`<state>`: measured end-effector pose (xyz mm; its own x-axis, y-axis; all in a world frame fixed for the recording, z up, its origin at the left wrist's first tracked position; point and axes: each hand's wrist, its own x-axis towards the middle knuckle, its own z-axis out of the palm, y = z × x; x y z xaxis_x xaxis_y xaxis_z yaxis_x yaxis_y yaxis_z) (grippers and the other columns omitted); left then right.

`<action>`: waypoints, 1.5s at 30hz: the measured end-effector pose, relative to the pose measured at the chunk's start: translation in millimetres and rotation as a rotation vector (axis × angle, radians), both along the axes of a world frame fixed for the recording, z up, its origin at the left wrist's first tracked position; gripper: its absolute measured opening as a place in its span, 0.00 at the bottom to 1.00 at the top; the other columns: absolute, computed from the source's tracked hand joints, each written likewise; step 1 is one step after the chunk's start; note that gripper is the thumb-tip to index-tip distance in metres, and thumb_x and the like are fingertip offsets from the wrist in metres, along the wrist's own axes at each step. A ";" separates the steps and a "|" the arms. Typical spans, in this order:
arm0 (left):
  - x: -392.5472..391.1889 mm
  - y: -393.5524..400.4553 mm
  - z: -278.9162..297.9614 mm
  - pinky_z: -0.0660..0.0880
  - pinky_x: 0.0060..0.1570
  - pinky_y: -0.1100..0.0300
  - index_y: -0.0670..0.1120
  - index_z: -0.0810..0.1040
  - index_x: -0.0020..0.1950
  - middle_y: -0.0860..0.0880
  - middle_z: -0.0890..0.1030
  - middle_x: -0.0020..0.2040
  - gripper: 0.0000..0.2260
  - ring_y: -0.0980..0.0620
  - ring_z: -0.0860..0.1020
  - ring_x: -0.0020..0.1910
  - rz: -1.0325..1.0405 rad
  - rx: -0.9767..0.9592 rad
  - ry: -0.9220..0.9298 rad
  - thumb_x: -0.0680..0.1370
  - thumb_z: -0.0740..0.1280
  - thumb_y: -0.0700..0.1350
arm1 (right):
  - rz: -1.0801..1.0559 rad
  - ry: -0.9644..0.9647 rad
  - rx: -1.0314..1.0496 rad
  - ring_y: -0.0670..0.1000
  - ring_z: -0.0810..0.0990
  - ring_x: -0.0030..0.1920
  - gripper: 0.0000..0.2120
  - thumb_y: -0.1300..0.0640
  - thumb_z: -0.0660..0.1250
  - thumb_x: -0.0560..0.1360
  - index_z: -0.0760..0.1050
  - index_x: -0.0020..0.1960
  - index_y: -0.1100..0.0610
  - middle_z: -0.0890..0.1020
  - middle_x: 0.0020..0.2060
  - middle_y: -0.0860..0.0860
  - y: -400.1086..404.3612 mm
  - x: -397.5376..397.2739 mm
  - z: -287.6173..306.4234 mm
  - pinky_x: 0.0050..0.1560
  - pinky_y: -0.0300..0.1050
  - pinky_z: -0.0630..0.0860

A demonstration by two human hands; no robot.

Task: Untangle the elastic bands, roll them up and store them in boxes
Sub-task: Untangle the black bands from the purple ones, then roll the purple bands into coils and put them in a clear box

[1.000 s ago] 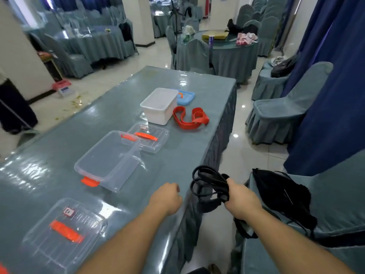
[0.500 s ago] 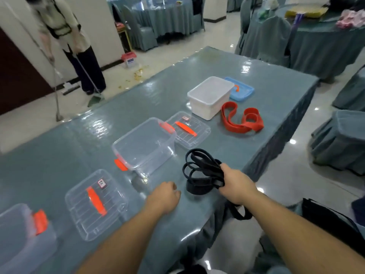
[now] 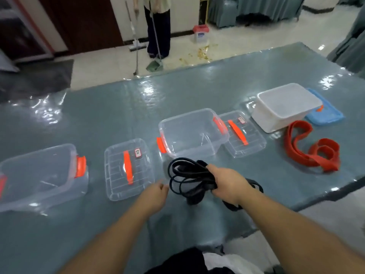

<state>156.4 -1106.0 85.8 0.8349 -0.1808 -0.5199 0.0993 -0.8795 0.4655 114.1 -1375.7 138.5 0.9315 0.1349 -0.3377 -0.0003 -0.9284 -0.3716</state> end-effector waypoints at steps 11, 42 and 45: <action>-32.5 -25.9 -21.2 0.74 0.53 0.55 0.42 0.78 0.55 0.42 0.83 0.58 0.17 0.43 0.80 0.54 0.343 0.078 0.158 0.87 0.56 0.53 | 0.451 -0.092 -0.012 0.55 0.81 0.52 0.27 0.46 0.73 0.72 0.67 0.67 0.47 0.81 0.54 0.48 -35.6 48.9 -44.2 0.51 0.49 0.78; -101.0 -61.5 -10.7 0.76 0.58 0.54 0.47 0.78 0.61 0.45 0.82 0.60 0.11 0.43 0.80 0.58 0.408 0.199 0.084 0.81 0.63 0.49 | 0.501 0.020 -0.223 0.59 0.36 0.83 0.55 0.27 0.63 0.73 0.33 0.83 0.47 0.36 0.83 0.53 -51.2 12.9 -88.9 0.82 0.64 0.40; -106.6 -38.7 -2.4 0.77 0.58 0.52 0.47 0.78 0.59 0.44 0.82 0.60 0.10 0.42 0.80 0.58 0.417 0.229 0.033 0.80 0.63 0.48 | 0.478 -0.013 -0.184 0.58 0.42 0.84 0.42 0.30 0.53 0.79 0.42 0.84 0.47 0.45 0.85 0.53 -21.7 11.8 -75.2 0.82 0.63 0.43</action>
<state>49.8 -1144.7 83.4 0.7943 0.2882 -0.5349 0.4770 -0.8411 0.2551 125.9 -1397.3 63.3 0.7844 0.4865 -0.3848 0.4441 -0.8736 -0.1992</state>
